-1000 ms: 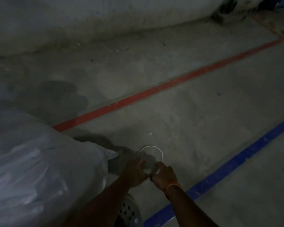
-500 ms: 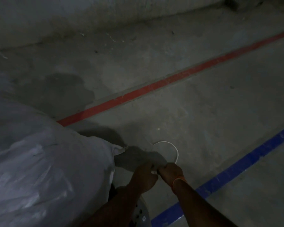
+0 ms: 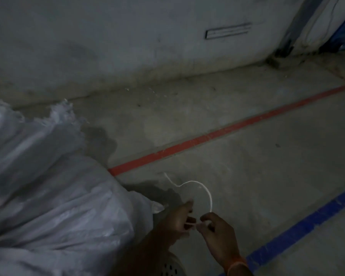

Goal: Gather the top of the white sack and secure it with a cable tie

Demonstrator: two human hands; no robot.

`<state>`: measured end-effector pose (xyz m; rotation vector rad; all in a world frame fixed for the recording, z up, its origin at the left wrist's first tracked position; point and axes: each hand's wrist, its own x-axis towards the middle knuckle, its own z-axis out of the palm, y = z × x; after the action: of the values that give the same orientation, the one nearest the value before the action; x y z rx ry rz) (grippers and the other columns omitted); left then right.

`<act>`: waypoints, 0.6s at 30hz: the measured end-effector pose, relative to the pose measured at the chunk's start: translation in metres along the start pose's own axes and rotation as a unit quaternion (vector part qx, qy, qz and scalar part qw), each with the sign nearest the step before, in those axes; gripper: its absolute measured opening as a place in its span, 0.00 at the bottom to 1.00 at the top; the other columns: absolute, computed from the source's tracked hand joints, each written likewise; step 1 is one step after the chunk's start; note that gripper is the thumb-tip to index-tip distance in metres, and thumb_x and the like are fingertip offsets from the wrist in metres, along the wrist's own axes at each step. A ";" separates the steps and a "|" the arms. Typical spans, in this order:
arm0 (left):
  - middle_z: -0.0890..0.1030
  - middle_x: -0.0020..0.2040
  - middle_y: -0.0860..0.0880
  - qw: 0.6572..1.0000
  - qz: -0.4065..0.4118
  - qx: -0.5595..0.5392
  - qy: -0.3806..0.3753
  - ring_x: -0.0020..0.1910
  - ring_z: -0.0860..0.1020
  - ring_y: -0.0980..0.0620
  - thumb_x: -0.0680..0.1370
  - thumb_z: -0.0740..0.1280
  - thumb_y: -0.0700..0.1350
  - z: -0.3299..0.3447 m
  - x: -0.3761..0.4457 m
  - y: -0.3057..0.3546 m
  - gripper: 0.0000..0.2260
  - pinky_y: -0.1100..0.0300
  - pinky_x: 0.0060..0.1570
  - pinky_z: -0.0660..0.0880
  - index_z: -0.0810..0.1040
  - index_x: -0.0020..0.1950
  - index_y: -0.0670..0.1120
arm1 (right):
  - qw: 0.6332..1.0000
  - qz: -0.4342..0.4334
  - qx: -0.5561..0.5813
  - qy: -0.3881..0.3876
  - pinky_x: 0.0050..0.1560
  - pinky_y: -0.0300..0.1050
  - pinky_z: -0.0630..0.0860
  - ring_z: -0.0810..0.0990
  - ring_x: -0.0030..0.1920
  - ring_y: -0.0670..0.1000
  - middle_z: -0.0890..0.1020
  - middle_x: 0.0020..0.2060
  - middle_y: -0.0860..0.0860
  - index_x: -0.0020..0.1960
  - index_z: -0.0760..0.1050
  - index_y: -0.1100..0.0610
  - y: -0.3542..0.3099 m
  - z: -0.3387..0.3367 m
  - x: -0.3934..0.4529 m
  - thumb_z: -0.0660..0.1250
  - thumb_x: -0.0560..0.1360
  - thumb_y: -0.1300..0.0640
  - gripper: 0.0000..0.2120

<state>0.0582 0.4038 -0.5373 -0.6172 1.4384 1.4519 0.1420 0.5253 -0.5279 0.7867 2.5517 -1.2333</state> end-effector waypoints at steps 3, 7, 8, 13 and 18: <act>0.83 0.36 0.47 0.999 0.016 -0.006 -0.045 0.35 0.80 0.49 0.78 0.68 0.54 -0.003 -0.048 0.031 0.14 0.63 0.34 0.74 0.81 0.55 0.44 | 0.994 -0.097 0.040 -0.016 0.40 0.30 0.75 0.82 0.37 0.37 0.84 0.34 0.38 0.49 0.82 0.43 -0.047 -0.016 -0.035 0.72 0.72 0.57 0.10; 0.82 0.36 0.43 0.986 0.164 0.017 0.004 0.33 0.80 0.50 0.76 0.72 0.40 -0.022 -0.111 0.056 0.07 0.60 0.37 0.77 0.85 0.38 0.43 | 0.977 -0.205 0.061 -0.014 0.46 0.30 0.76 0.82 0.45 0.36 0.86 0.44 0.46 0.50 0.79 0.37 -0.119 -0.030 -0.074 0.72 0.66 0.51 0.14; 0.82 0.35 0.43 0.980 0.199 0.016 0.021 0.32 0.81 0.51 0.77 0.71 0.38 -0.031 -0.131 0.061 0.08 0.61 0.35 0.77 0.85 0.39 0.43 | 0.973 -0.223 0.062 -0.018 0.45 0.30 0.76 0.82 0.44 0.37 0.85 0.43 0.47 0.48 0.79 0.36 -0.137 -0.032 -0.083 0.73 0.65 0.50 0.14; 0.77 0.27 0.46 0.953 0.289 -0.013 0.090 0.23 0.74 0.53 0.81 0.64 0.38 -0.084 -0.229 0.066 0.13 0.66 0.24 0.70 0.80 0.38 0.42 | 0.956 -0.231 0.176 -0.028 0.40 0.43 0.78 0.79 0.35 0.44 0.84 0.34 0.51 0.38 0.80 0.51 -0.215 -0.030 -0.119 0.70 0.65 0.53 0.04; 0.78 0.31 0.39 0.916 0.348 0.135 0.144 0.28 0.75 0.48 0.71 0.66 0.37 -0.114 -0.316 0.057 0.07 0.59 0.30 0.69 0.82 0.35 0.38 | 0.953 -0.180 0.237 0.061 0.38 0.44 0.77 0.80 0.34 0.46 0.82 0.31 0.49 0.36 0.76 0.54 -0.280 -0.004 -0.152 0.70 0.68 0.56 0.04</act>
<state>0.1061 0.2179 -0.2561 -0.1333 2.1970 1.6844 0.1178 0.3281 -0.2786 0.4916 2.6038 -2.0205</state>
